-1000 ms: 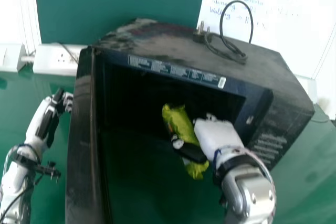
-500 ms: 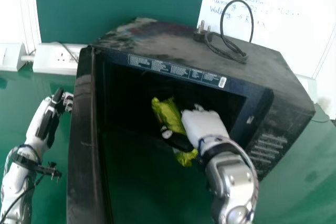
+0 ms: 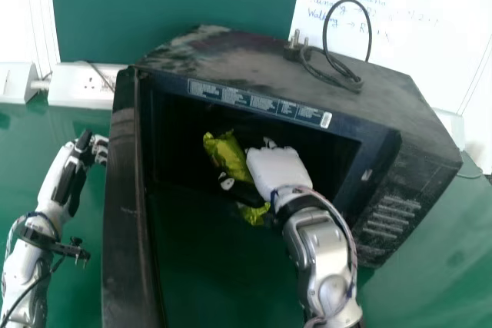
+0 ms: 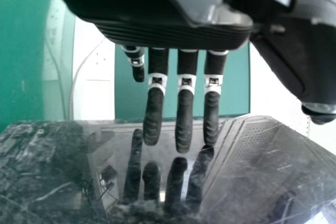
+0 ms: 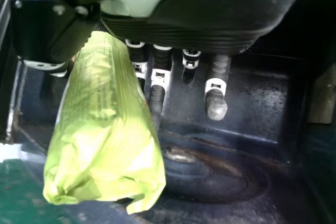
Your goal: Put biscuit inside oven
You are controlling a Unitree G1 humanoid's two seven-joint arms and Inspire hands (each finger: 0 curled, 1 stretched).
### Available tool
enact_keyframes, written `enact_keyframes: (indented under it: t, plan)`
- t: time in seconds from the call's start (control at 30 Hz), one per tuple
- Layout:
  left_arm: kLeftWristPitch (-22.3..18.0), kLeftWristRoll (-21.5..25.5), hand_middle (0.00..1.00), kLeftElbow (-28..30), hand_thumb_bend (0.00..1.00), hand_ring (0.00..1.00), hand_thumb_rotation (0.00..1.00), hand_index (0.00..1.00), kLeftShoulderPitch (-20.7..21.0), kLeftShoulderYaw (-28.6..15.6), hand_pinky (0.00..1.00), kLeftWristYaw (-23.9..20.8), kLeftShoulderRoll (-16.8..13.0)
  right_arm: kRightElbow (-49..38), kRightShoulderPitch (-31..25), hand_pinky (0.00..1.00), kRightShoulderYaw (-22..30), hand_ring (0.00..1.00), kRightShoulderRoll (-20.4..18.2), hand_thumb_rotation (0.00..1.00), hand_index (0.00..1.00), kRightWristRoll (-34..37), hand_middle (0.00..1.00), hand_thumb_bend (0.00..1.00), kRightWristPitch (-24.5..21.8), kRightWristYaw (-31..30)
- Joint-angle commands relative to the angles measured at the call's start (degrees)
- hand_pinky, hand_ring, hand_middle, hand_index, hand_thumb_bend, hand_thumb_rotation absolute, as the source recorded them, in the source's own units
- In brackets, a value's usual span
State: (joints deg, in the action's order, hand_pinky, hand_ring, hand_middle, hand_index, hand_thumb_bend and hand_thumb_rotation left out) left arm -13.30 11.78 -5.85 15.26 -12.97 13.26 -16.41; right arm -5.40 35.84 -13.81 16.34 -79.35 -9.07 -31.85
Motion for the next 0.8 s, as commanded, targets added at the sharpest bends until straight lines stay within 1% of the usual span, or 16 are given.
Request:
enact_keyframes:
  t: [0.0,0.07,0.17,0.47,0.6,0.77]
  plan:
    - [1.2,-0.3,0.37,0.8,0.51,0.29,0.06,0.48,-0.7,-1.0,0.24,-1.0,-0.3,1.9,2.1,0.08,-0.7,0.14,0.8,0.0,0.49,1.0,0.47,0.53,-0.6,2.3]
    - [2.2,-0.3,0.37,1.0,0.51,0.29,0.06,0.48,-0.7,-1.2,0.24,-1.6,-0.5,3.3,3.0,0.08,-1.1,0.14,1.2,0.0,0.49,1.8,0.47,0.53,-0.7,3.6]
    - [2.0,-0.3,0.37,0.0,0.51,0.29,0.06,0.48,-0.5,-1.4,0.24,-1.3,-0.9,5.3,4.0,0.09,-1.7,0.15,1.9,0.0,0.49,3.4,0.47,0.53,-0.6,5.7]
    - [2.1,-0.5,0.38,-0.5,0.51,0.3,0.06,0.48,-0.4,-1.5,0.24,-1.1,-0.9,11.7,6.1,0.09,-3.9,0.15,4.2,0.0,0.49,6.6,0.47,0.53,0.2,16.0]
    - [4.2,-2.5,0.38,1.8,0.51,0.3,0.05,0.48,-0.9,-1.2,0.24,-3.3,-0.7,15.2,7.6,0.09,-5.3,0.15,4.7,0.0,0.49,6.7,0.47,0.53,-0.4,19.4]
    - [5.6,-3.4,0.37,3.1,0.51,0.29,0.05,0.48,-1.2,-1.2,0.24,-4.1,-0.5,20.9,9.9,0.09,-6.6,0.16,4.6,0.0,0.49,7.4,0.47,0.53,-1.1,23.0]
